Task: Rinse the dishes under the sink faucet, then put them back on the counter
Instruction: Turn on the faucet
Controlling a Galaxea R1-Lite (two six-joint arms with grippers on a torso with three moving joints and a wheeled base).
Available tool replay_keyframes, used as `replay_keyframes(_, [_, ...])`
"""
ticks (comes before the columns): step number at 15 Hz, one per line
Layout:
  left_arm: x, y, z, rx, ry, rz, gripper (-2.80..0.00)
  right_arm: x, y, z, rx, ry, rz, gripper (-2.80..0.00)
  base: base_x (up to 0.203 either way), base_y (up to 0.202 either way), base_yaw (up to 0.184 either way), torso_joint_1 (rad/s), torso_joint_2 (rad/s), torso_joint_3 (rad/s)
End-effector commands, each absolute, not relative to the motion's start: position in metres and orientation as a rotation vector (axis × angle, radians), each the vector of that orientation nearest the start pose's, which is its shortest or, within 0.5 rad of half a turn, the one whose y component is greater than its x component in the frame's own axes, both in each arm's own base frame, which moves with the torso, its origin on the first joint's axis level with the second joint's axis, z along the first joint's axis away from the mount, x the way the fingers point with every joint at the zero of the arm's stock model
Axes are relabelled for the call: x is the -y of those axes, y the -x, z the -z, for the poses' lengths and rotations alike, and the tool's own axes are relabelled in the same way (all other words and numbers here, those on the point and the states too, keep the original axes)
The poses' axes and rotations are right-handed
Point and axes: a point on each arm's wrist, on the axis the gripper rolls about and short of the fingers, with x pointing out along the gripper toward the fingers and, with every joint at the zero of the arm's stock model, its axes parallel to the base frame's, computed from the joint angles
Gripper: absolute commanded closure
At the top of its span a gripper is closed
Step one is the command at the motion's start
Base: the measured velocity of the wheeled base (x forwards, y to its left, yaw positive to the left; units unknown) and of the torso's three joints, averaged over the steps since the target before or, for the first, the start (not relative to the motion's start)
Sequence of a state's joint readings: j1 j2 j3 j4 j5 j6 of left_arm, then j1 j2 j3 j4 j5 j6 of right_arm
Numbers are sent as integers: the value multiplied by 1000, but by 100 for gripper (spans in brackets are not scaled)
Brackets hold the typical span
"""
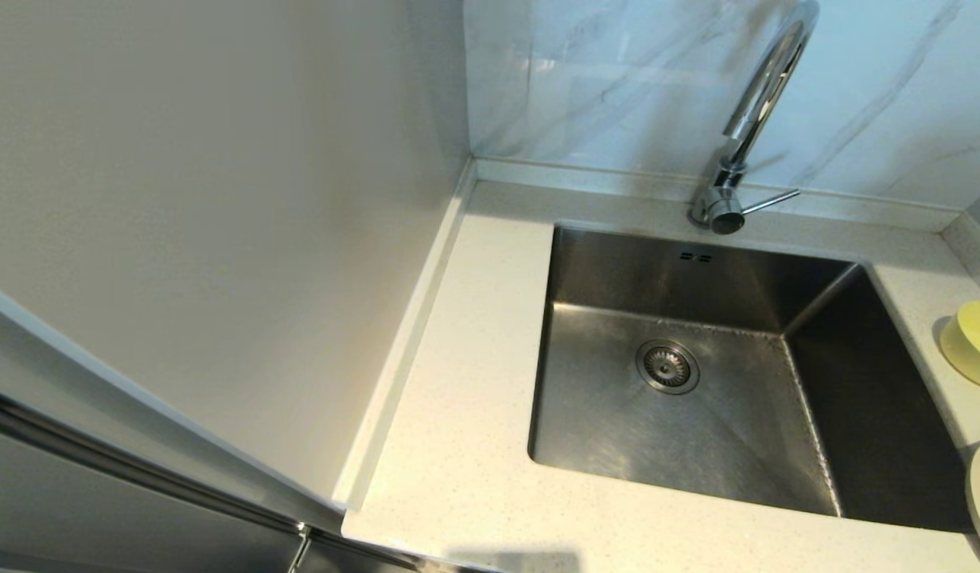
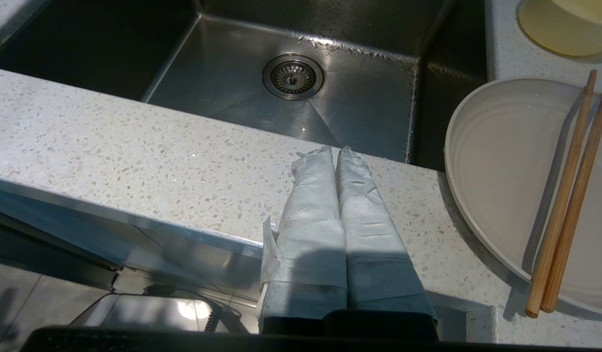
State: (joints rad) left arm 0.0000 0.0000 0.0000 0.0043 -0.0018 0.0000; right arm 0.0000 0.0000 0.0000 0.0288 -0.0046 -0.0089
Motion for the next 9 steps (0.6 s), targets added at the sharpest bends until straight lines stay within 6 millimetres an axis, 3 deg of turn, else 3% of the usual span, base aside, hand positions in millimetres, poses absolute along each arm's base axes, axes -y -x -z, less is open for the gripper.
replay_keyframes(1, [0, 23, -75, -5, 0, 2, 0, 0, 22, -70, -40, 9, 4, 0, 0, 0, 0, 0, 0, 0])
replay_keyframes(9, [0, 23, -75, -5, 0, 2, 0, 0, 22, -70, -38, 14, 6, 0, 0, 0, 0, 0, 0, 0])
